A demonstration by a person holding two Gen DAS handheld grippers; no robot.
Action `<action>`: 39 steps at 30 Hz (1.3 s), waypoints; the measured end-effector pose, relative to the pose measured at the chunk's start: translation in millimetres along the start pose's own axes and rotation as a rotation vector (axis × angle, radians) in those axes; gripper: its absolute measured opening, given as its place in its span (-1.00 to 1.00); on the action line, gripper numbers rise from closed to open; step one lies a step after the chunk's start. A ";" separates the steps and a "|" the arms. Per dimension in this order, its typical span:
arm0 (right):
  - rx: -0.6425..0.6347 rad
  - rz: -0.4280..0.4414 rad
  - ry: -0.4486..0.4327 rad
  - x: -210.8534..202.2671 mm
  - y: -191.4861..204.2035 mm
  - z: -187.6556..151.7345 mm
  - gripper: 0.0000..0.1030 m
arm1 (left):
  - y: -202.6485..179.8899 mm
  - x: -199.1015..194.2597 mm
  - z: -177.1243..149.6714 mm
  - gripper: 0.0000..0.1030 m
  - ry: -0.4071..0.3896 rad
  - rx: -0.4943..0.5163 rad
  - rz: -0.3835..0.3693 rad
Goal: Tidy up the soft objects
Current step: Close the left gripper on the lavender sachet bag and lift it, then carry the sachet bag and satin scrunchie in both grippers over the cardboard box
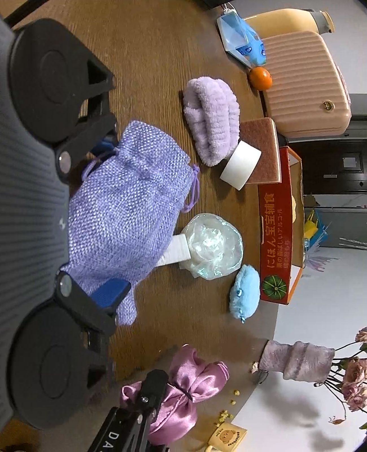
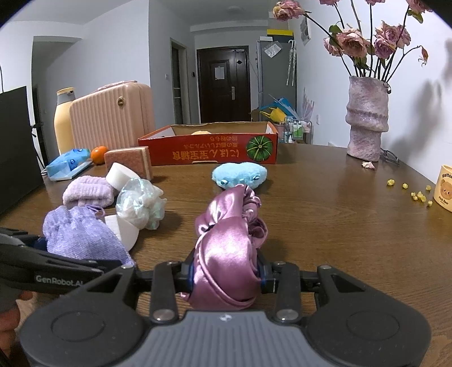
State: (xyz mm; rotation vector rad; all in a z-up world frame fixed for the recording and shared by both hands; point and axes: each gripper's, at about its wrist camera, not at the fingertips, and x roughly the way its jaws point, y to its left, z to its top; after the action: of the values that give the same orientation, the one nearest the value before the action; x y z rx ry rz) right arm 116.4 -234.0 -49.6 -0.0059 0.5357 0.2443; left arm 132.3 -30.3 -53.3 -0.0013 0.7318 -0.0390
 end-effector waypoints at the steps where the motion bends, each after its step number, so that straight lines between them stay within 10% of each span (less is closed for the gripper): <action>1: 0.000 -0.001 0.000 0.1 0.1 -0.1 -0.27 | 0.8 -1.7 -0.8 0.56 -0.004 -0.004 -0.004; 12: 0.000 -0.008 0.010 1.5 -0.5 -0.5 -0.27 | 11.5 -20.5 -13.1 -0.10 -0.046 -0.064 -0.064; 39: -0.033 -0.013 -0.024 -2.1 5.8 3.7 -0.27 | 33.7 -54.4 -3.9 -0.12 -0.194 -0.065 -0.076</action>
State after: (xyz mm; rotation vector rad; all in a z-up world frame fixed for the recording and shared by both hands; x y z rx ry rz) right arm 115.2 -228.6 -45.0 -0.0387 0.5079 0.2405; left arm 90.4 5.3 -20.4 -0.0941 0.5391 -0.0867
